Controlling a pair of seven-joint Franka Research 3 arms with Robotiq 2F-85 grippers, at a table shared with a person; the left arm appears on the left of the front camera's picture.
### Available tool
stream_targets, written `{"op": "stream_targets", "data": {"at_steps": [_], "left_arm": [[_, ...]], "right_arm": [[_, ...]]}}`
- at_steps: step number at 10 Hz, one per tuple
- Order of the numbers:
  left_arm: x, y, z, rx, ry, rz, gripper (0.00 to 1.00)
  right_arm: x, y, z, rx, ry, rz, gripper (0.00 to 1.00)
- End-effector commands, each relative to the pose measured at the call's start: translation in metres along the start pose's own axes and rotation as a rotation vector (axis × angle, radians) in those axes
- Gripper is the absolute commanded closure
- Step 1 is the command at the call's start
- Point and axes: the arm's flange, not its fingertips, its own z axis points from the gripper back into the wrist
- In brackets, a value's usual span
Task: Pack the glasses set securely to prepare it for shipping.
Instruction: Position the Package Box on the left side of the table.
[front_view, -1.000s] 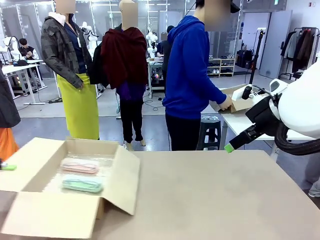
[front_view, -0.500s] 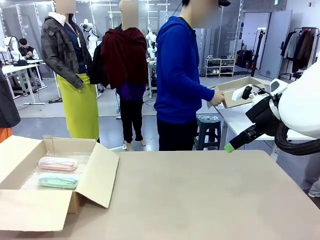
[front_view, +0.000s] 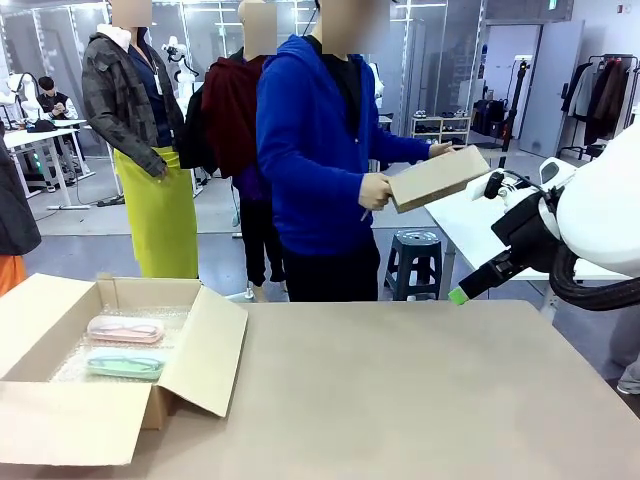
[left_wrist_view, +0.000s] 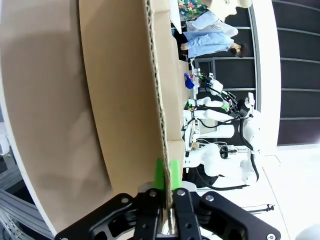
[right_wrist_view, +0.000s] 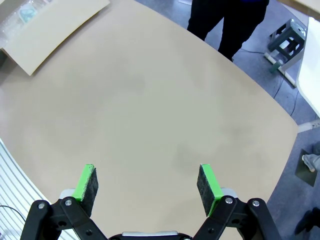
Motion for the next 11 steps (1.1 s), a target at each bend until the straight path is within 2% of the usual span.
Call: {"op": "stream_targets", "data": {"at_steps": [1, 2, 3, 4, 5, 6, 7, 8, 9, 11], "left_arm": [[0.008, -0.018, 0.009, 0.140, -0.061, -0.019, 0.52], [0.013, -0.038, 0.014, 0.262, -0.070, -0.073, 0.08], [0.020, -0.068, 0.021, 0.392, -0.064, -0.173, 0.14], [0.027, -0.107, 0.026, 0.551, -0.077, -0.304, 0.00], [0.033, -0.158, 0.018, 0.538, -0.022, -0.431, 0.00], [0.029, -0.204, -0.004, 0.577, 0.006, -0.535, 0.00], [0.019, -0.235, -0.034, 0.648, 0.104, -0.635, 0.00], [0.009, -0.258, -0.065, 0.737, 0.146, -0.715, 0.00], [-0.015, -0.279, -0.107, 0.712, 0.218, -0.782, 0.00], [-0.062, -0.307, -0.185, 0.670, 0.332, -0.999, 0.00]], "right_arm": [[0.001, 0.004, -0.001, -0.007, -0.008, -0.014, 0.00], [0.001, 0.004, -0.001, -0.007, -0.008, -0.014, 0.00], [0.001, 0.004, -0.001, -0.007, -0.008, -0.014, 0.00], [0.001, 0.004, -0.001, -0.007, -0.008, -0.014, 0.00], [0.001, 0.004, -0.001, -0.007, -0.008, -0.014, 0.00], [0.001, 0.004, -0.001, -0.007, -0.008, -0.014, 0.00], [0.001, 0.004, -0.001, -0.007, -0.008, -0.014, 0.00], [0.001, 0.004, -0.001, -0.007, -0.008, -0.014, 0.00], [0.001, 0.004, -0.001, -0.007, -0.008, -0.014, 0.00], [0.001, 0.004, -0.001, -0.007, -0.008, -0.014, 0.00]]}}
